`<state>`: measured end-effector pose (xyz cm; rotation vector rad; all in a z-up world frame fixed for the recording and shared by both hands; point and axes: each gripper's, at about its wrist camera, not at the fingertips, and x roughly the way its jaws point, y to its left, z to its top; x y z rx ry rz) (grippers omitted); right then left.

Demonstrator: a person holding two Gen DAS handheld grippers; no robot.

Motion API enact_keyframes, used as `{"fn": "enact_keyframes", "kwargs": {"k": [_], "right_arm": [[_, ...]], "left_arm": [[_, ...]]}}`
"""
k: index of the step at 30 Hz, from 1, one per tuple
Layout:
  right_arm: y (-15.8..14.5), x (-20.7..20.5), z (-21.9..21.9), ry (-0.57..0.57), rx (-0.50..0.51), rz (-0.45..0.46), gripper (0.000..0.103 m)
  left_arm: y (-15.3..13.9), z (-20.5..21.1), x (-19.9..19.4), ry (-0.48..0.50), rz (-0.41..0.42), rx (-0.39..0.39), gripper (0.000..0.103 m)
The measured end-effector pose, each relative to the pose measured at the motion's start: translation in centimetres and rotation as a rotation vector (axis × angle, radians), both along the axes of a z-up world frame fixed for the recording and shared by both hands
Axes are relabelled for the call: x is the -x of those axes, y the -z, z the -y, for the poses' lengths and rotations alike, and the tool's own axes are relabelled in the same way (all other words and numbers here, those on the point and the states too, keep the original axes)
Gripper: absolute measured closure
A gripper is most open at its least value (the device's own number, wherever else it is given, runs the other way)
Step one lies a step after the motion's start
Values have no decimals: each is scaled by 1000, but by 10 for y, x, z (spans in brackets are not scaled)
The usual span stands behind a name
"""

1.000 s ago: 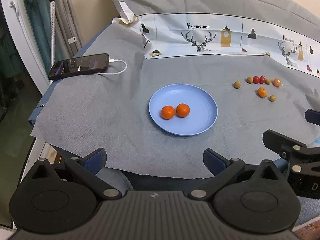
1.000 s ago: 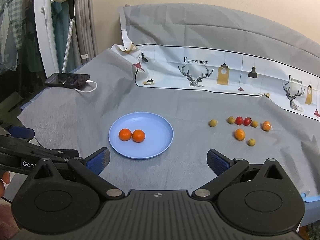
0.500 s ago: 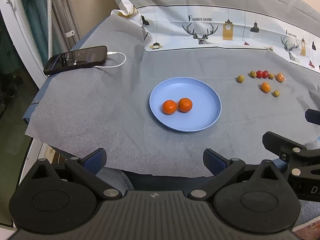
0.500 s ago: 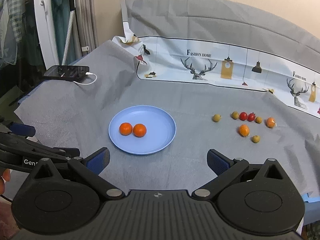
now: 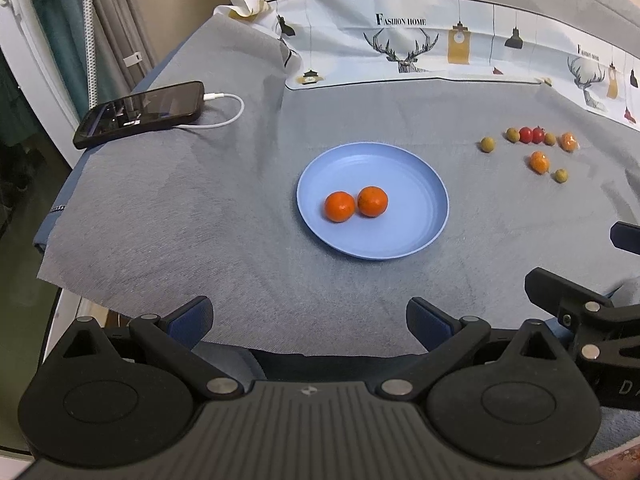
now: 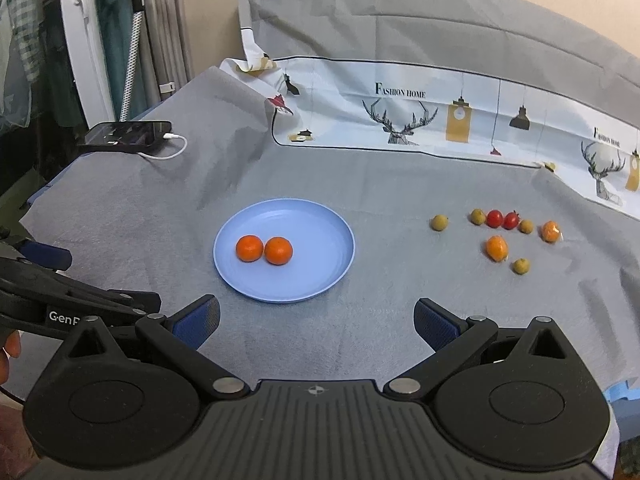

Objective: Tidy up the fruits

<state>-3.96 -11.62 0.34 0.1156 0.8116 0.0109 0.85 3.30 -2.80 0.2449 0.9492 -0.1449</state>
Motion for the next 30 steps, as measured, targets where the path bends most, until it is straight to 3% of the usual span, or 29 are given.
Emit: {"fn": "enact_keyframes", "kwargs": {"k": [12,18,24,30], "right_arm": [[22,-9,46,127,-90,-26,1],[44,-16,88,272,-92,-35,1],[83,-27,150,461,-31,-39,1],[147,-74,223,582,46,-46,1]], "left_arm": [[4,37,-30,14,-57,-16,0],[13,68,-45,47,-82,-52,0],[29,110,-69,91,-108,-97,0],[42,158,-104,122,-141,-94,0]]}}
